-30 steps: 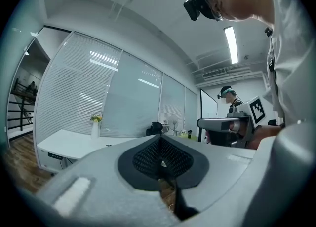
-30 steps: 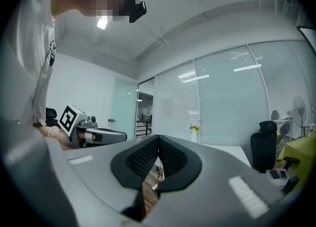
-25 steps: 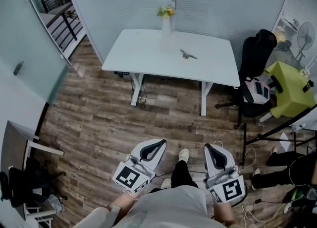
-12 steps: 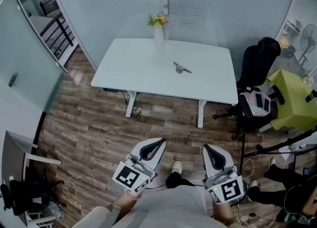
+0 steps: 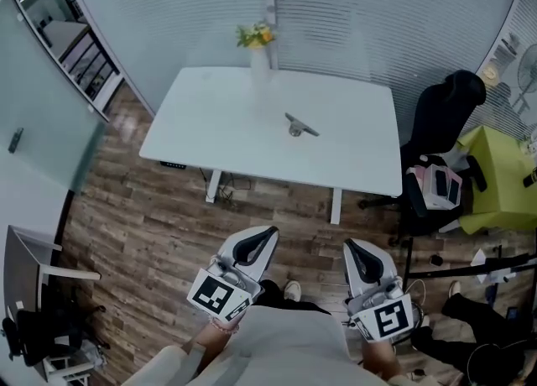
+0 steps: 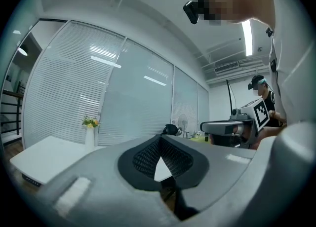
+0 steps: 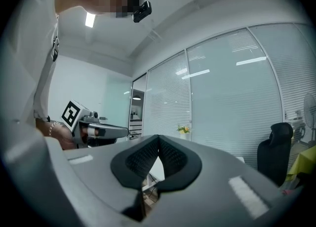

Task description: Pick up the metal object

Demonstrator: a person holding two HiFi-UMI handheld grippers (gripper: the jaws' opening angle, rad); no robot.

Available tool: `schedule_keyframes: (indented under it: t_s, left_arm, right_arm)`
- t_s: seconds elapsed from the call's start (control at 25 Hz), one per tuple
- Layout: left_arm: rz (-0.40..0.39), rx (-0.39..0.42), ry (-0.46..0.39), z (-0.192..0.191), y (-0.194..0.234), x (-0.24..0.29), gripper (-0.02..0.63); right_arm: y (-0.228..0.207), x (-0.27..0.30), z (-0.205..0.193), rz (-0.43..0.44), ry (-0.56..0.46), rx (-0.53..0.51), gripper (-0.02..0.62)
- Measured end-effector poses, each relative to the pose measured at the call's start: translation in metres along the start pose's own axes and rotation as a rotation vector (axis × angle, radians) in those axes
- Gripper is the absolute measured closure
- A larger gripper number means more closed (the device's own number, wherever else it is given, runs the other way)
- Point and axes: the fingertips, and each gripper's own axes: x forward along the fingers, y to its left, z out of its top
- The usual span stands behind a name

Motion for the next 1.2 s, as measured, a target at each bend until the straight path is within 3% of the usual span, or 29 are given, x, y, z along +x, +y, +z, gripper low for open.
schedule_keyframes:
  t_s: [0.52, 1.2]
  left_arm:
    - [-0.015, -0.001, 0.001, -0.004, 0.078, 0.071, 0.603]
    - [-0.046, -0.017, -0.016, 0.021, 0.267, 0.172, 0.603]
  right_arm:
    - [-0.051, 0.088, -0.012, 0.0, 0.005, -0.001, 0.591]
    - [-0.119, 0.297, -0.003, 0.004, 0.046, -0.074, 0.591]
